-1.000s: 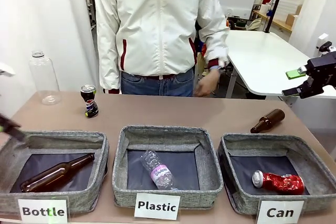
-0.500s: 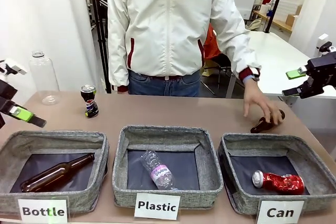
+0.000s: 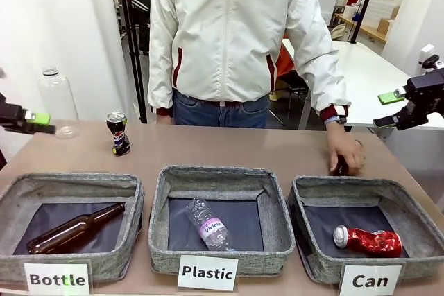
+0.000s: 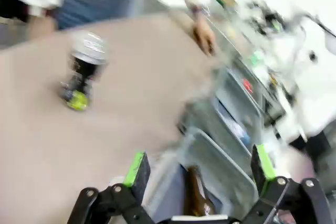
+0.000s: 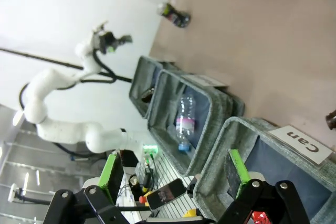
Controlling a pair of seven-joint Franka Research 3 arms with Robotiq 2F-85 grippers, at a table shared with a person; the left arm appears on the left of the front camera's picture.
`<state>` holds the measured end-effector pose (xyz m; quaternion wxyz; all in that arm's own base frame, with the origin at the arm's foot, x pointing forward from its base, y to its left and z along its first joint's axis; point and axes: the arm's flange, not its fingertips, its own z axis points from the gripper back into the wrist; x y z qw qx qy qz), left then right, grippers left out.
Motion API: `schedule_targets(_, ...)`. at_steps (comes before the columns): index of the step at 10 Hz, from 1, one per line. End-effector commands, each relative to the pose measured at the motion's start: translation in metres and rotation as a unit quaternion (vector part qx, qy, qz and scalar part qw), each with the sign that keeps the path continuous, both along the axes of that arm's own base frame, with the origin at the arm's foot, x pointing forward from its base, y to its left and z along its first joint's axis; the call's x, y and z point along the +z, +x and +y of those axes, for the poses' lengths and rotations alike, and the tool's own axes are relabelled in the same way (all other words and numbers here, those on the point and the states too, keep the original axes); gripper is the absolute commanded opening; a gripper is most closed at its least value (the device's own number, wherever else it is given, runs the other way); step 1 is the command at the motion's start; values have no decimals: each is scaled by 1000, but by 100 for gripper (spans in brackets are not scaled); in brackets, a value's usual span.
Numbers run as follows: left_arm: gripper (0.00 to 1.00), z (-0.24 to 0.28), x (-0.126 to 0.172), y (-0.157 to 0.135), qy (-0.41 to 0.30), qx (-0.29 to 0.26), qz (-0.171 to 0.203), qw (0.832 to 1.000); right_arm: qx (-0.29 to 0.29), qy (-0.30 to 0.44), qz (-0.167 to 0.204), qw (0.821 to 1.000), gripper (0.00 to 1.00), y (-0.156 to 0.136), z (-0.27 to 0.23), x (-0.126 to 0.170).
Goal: Sort the can waste into the basket.
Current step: Pick up the can waste from the table and place it in the right Fabric basket.
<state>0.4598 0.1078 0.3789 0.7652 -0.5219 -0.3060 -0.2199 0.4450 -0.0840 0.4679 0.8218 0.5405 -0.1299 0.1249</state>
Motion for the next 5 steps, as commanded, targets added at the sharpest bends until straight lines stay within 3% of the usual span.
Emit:
schedule_targets(1, 100, -22, -13, 0, 48, 239, -175, 954, 8, 0, -8, 1000, 100, -2, -2, 3)
schedule_targets(2, 100, -26, -15, 0, 98, 227, -201, 948, 8, 0, -8, 1000, 100, -2, -2, 3)
schedule_targets(3, 100, -28, -17, -1, 158, 240, -239, 927, 8, 0, -8, 1000, 100, -2, -2, 3)
schedule_targets(5, 100, -37, -24, -9, 261, 166, -281, 909, 8, 0, -8, 1000, 100, -2, -2, 3)
